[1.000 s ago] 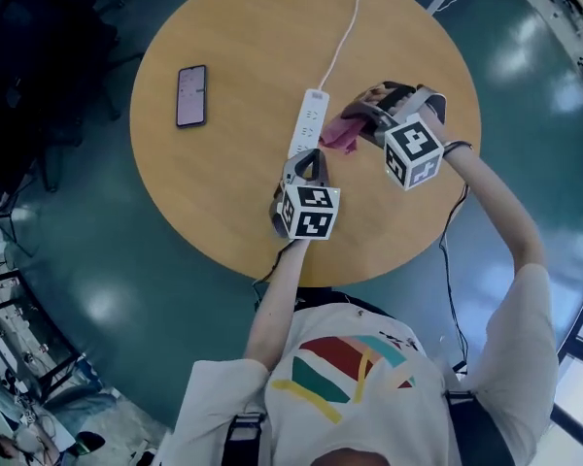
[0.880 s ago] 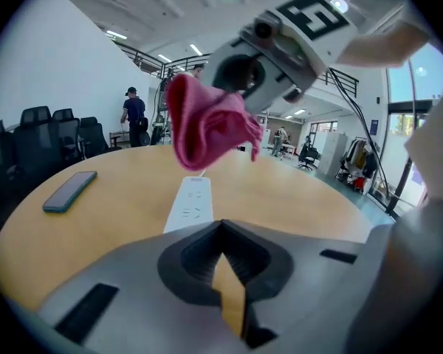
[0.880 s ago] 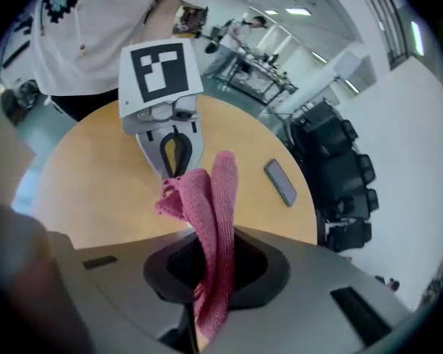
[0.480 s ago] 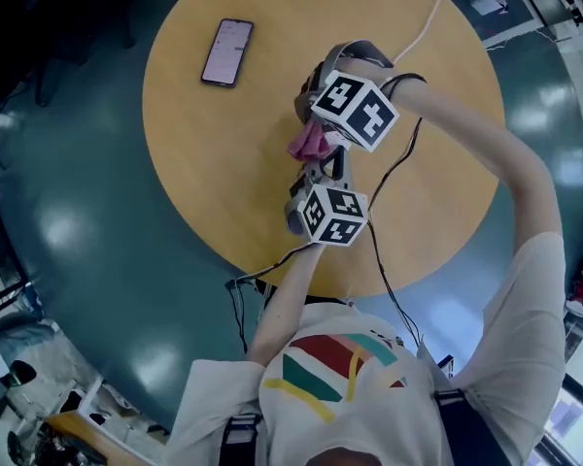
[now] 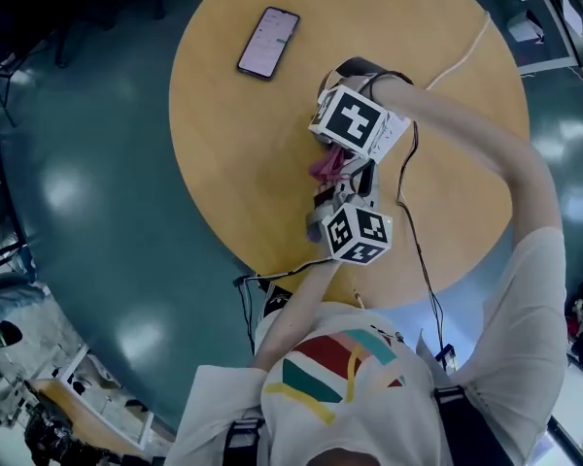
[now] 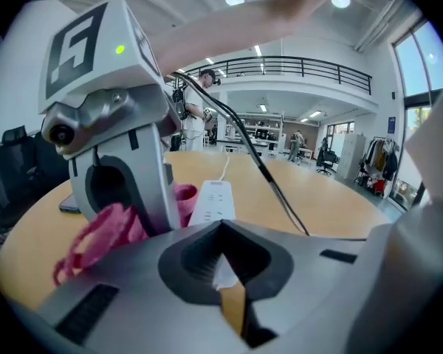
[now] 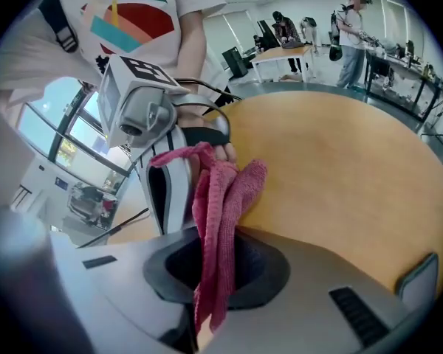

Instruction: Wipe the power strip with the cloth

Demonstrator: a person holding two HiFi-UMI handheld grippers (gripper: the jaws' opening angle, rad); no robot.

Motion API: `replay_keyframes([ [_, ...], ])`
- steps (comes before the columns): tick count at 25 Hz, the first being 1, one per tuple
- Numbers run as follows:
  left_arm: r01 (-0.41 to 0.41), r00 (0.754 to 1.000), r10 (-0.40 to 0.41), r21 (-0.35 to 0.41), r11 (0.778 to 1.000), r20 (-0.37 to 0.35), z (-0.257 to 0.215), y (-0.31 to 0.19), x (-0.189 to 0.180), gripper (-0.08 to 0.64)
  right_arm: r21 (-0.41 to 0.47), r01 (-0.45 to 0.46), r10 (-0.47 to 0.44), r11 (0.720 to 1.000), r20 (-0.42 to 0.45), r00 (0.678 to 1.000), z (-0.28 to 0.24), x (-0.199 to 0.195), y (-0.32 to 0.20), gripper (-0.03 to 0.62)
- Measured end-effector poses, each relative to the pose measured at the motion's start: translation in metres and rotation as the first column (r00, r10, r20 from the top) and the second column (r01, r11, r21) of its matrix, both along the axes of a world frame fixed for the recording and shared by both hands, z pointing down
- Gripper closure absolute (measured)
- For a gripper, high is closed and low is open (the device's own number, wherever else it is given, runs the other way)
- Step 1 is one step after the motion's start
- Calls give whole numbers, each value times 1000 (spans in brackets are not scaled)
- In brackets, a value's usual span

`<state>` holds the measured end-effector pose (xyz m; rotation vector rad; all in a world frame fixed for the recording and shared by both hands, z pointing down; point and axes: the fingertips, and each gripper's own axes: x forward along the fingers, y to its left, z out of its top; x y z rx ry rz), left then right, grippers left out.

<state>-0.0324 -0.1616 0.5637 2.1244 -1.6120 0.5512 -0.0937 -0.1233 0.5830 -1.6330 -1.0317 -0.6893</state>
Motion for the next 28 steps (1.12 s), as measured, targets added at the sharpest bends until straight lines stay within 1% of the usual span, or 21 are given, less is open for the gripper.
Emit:
replay_keyframes([
  [2,4,1000,-4,-1,1000,-6,0,0,0,531,-12,8,-9,1000,-26,1000,-1,4,1,554],
  [6,6,1000,-6,-3,1000,-5,1,-1,-1,531,-19,0,0,1000,-32,999,-2,4,-4,554],
  [8,8,1000,-8,-6,1000,-16,1,-2,-1,531,8,-1,1,1000,-33,999,-1,6,-13,553],
  [11,7,1000,-7,-2,1000,-16,3,-3,-2,531,105,0,4,994,-35,999,3,15,-46,553],
  [14,8,1000,-8,1,1000,-15,5,-3,-3,531,216,-14,21,976,-31,999,6,25,-88,553],
  [17,5,1000,-5,1,1000,-19,5,-4,-3,531,286,-65,73,956,-16,997,6,34,-120,553],
  [20,-1,1000,1,2,1000,-23,4,-4,-1,531,321,-114,121,940,-2,993,5,42,-138,553],
  [26,6,999,-6,4,1000,-43,4,-5,-1,531,359,-173,176,917,25,984,5,56,-155,553],
  [27,6,999,-5,4,1000,-41,4,-5,-1,531,367,-191,190,911,39,981,5,57,-157,554],
  [28,-1,999,1,2,1000,-40,5,-5,-1,531,372,-228,218,900,71,973,5,55,-161,554],
])
